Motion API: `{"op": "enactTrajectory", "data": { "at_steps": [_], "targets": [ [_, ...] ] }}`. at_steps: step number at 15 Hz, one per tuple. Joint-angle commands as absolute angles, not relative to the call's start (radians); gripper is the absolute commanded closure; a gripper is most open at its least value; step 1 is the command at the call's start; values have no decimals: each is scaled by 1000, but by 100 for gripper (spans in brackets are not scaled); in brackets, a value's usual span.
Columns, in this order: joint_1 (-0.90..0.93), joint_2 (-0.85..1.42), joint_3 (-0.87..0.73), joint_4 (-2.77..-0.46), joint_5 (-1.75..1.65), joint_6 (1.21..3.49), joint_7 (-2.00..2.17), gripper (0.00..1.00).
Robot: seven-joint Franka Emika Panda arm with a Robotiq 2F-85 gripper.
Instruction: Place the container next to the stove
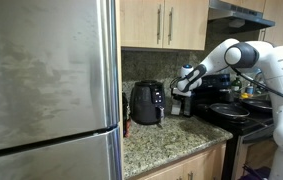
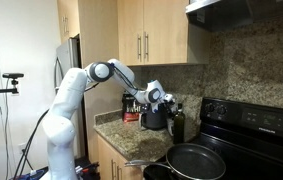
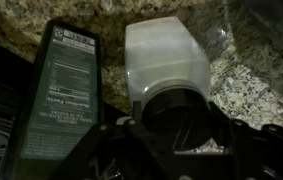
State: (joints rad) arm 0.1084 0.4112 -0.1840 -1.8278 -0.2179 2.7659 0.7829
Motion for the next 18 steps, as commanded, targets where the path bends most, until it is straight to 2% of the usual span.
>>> {"op": "enactTrajectory", "data": {
  "at_steps": [1, 2, 9, 18],
  "targets": [
    [122, 413, -198, -1833, -201, 2766, 769, 37],
    [123, 412, -198, -1837, -201, 2766, 769, 62],
    [109, 589, -206, -1545, -39, 2697, 857, 62],
    [181, 819, -327, -1189, -154, 2528, 1029, 62]
  ]
}}
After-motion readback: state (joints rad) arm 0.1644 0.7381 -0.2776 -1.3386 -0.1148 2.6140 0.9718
